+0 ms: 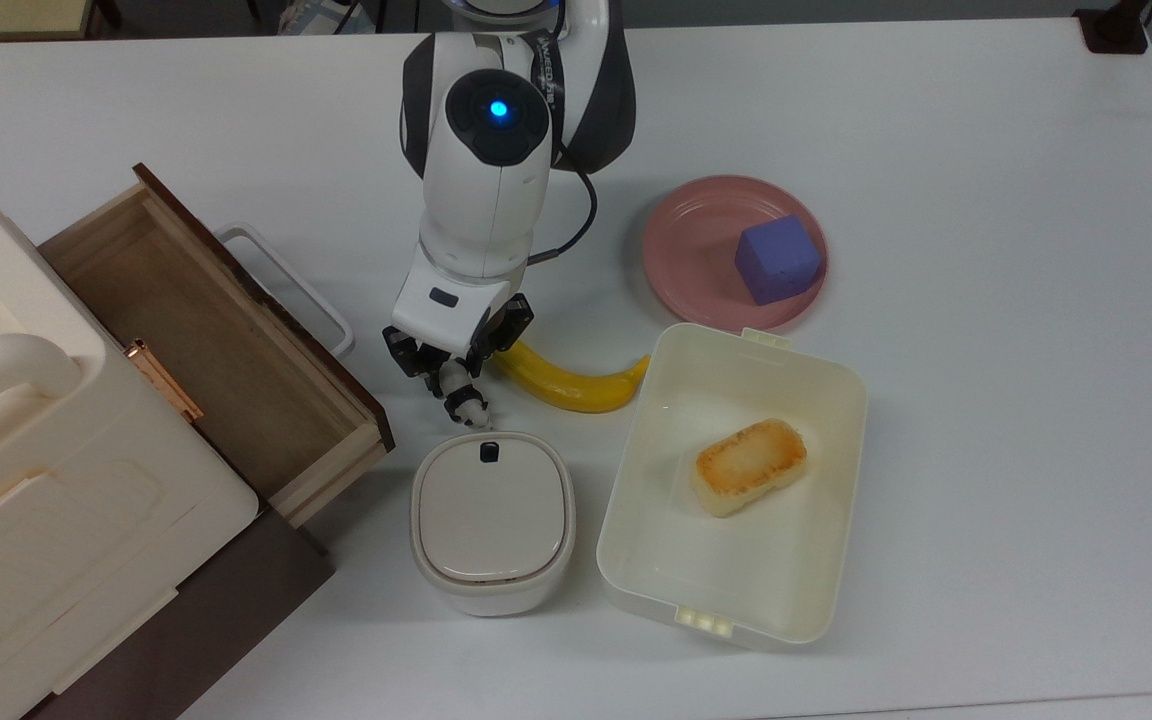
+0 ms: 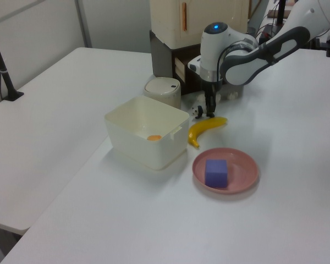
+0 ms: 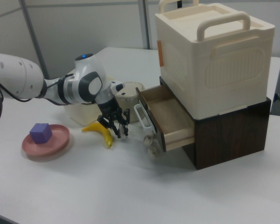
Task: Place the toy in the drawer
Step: 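Lower the gripper around the panda toy and close it, then lift the panda toy and carry it over the open wooden drawer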
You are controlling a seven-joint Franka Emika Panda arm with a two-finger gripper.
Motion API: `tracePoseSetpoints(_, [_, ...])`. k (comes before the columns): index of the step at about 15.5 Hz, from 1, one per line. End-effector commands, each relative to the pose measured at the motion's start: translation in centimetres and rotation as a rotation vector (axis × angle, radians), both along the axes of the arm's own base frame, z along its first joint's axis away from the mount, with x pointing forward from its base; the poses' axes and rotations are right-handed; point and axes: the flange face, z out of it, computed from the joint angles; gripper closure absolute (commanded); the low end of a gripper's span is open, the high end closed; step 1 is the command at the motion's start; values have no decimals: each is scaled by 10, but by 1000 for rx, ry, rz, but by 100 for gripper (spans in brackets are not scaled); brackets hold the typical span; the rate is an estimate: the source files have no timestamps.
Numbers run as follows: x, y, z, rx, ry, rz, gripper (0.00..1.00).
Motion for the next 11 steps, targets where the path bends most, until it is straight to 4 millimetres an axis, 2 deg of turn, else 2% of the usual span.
tracePoseSetpoints(1, [-10, 2, 59, -5, -54, -13, 79])
tracePoseSetpoints(3, [-14, 0, 89, 3, -56, -28, 79])
tracePoseSetpoints(5, [-17, -4, 112, -4, 8, -21, 79])
tracePoseSetpoints(7, [-22, -11, 133, 72, 57, -1, 79])
tracePoseSetpoints(9, [-24, -36, 162, 114, 26, 10, 79])
tracePoseSetpoints(11, [-22, -60, 179, 95, -9, 20, 79])
